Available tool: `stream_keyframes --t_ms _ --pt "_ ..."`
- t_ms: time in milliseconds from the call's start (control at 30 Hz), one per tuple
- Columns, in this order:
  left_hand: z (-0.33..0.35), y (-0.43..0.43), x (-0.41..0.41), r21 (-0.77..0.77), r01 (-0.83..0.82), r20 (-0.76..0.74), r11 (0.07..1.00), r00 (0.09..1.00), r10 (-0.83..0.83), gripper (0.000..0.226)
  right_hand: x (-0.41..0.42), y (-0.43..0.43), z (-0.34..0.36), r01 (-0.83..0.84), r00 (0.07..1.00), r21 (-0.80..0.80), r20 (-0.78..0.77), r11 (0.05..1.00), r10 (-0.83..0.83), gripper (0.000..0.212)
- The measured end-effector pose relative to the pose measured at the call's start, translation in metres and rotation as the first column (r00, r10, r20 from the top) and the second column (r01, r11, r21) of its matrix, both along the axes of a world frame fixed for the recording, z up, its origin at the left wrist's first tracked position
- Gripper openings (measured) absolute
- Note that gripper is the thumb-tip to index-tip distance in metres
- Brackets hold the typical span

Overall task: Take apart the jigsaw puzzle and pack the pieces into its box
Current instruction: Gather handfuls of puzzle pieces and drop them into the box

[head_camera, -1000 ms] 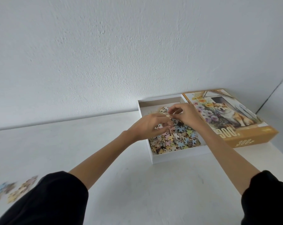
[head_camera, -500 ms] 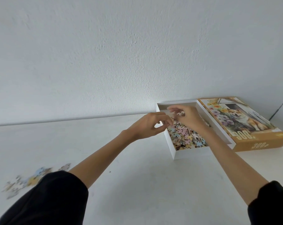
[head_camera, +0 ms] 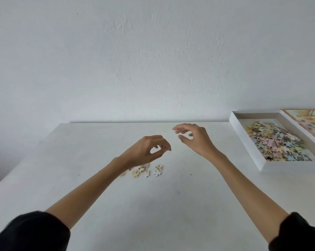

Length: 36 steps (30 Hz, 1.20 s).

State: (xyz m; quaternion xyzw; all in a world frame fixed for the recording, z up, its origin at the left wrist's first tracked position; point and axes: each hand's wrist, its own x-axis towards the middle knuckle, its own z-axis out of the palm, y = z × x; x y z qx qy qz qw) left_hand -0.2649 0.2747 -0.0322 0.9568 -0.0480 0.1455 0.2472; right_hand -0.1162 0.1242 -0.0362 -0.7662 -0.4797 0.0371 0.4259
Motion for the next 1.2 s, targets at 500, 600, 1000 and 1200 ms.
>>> stream_keyframes --t_ms 500,600,1000,1200 --pt "-0.081 0.103 -0.122 0.060 -0.284 -0.111 0.957 0.951 0.289 0.068 -0.105 0.062 -0.089 -0.010 0.993 -0.123 0.112 0.992 0.024 0.036" --pt "-0.084 0.102 -0.120 0.028 -0.272 -0.095 0.962 0.957 0.274 0.057 -0.102 0.063 -0.091 -0.003 0.995 -0.095 0.101 0.995 0.012 0.032" --pt "-0.086 0.099 -0.111 -0.011 -0.217 0.050 0.976 0.975 0.218 0.031 -0.103 0.056 -0.073 -0.058 0.965 0.064 -0.251 0.996 0.072 0.022" --pt "-0.085 0.098 -0.106 -0.017 -0.193 0.076 0.981 0.978 0.194 0.027 -0.093 0.043 -0.054 0.186 0.691 0.347 -0.711 0.919 0.128 0.013"
